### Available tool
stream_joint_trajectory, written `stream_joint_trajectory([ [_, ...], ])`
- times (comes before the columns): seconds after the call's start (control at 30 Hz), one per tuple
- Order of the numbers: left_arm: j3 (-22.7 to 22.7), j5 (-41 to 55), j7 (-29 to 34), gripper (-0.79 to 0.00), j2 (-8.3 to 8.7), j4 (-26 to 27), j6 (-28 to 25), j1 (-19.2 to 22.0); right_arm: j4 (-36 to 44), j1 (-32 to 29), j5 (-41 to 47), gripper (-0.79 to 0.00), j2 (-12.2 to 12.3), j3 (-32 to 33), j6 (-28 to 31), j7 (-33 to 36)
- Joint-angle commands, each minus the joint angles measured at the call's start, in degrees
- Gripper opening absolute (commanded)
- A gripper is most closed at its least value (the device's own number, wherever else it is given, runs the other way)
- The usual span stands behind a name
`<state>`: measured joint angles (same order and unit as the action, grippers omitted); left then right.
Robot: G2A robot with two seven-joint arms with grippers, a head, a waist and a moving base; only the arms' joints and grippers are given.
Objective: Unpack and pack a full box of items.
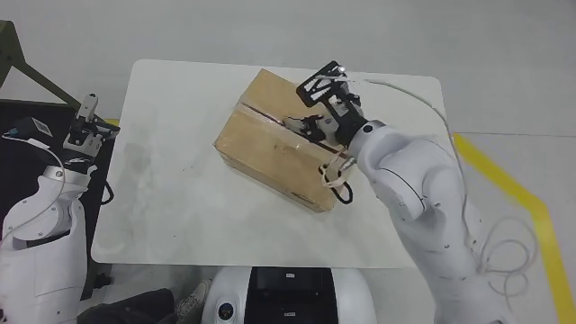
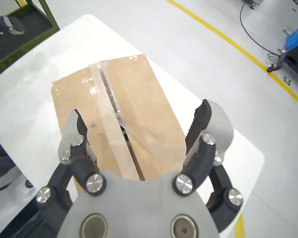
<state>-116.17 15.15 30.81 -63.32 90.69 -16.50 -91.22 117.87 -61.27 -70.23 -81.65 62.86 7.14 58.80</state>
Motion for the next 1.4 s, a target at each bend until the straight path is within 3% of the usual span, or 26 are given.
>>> stream_joint_trajectory([
  [0.0, 0.0, 0.0, 0.0, 0.0, 0.0, 0.0, 0.0, 0.0, -0.66, 0.35, 3.31, 0.0, -0.1, 0.61, -0.64, -0.86],
  [0.27, 0.0, 0.0, 0.0, 0.0, 0.0, 0.0, 0.0, 0.0, -6.54, 2.32, 18.49, 0.0, -0.67, 1.82, -2.94, -2.31],
  [0.77, 0.0, 0.0, 0.0, 0.0, 0.0, 0.0, 0.0, 0.0, -26.12, 8.84, 45.51, 0.0, -3.31, -5.1, 0.74, -15.51],
  [1.07, 0.0, 0.0, 0.0, 0.0, 0.0, 0.0, 0.0, 0.0, -35.8, 13.01, 54.54, 0.0, -5.58, -10.31, -1.54, -21.98],
  [1.37, 0.0, 0.0, 0.0, 0.0, 0.0, 0.0, 0.0, 0.0, -36.96, 13.86, 55.36, 0.0, -5.99, -11.19, -2.43, -22.79],
])
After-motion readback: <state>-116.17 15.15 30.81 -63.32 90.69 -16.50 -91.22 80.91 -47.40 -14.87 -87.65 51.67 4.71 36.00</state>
